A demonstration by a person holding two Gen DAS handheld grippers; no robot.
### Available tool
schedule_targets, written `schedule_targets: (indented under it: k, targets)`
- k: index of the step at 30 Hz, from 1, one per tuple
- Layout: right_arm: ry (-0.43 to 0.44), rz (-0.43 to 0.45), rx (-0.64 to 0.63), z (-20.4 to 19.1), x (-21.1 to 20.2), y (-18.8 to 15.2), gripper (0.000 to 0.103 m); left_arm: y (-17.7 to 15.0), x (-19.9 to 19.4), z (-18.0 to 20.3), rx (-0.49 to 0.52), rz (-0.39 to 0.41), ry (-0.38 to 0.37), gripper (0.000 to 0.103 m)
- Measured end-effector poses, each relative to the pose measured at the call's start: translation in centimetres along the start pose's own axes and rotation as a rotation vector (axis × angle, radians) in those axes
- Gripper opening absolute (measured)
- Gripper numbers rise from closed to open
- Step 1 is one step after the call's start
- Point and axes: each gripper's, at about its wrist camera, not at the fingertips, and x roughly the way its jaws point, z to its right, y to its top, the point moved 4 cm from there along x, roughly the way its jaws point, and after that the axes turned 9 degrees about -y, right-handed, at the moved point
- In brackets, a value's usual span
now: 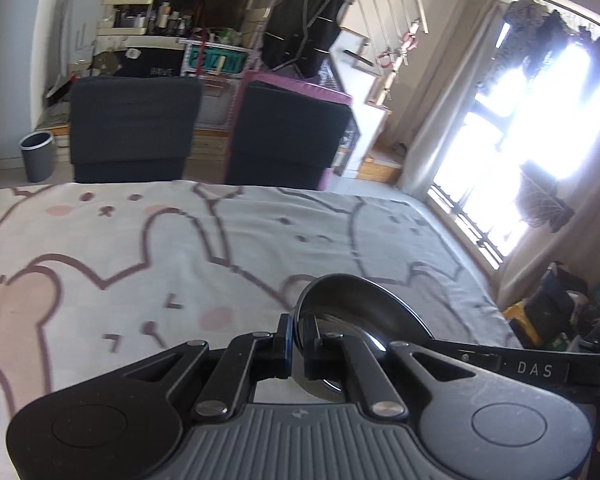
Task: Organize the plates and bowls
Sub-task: 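Lift the oval bowl with both tools and carry it over a steel tin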
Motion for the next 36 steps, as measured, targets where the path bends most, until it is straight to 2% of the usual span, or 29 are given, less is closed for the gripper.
schedule_targets:
  k: [8, 13, 19, 23, 28, 36]
  targets:
    - [-0.076, 0.004, 0.003, 4.6, -2.8, -0.7, 0.006, -1.7, 3.1, 4.2, -0.011, -0.066, -0.09, 0.005]
    - [-0.133, -0.017, 0.022, 7.4, -3.2, -1.2, 0.006, -3.1, 6.1, 6.2, -0.008, -0.147, -0.116, 0.005]
    - [-0.186, -0.087, 0.033, 9.0, -1.8, -2.0, 0.006, -4.7, 9.4, 6.9, 0.023, -0.226, -0.088, 0.005]
    - [-0.205, -0.135, 0.002, 9.1, -0.6, -2.6, 0.006, -5.4, 10.9, 6.2, -0.012, -0.265, -0.077, 0.005]
    - [-0.208, -0.179, -0.054, 10.1, 0.0, -3.2, 0.007, -5.8, 12.0, 5.7, -0.01, -0.287, -0.052, 0.005]
    - [-0.231, -0.246, -0.109, 10.8, 2.0, -3.9, 0.008, -6.3, 13.4, 5.8, 0.008, -0.318, -0.052, 0.005]
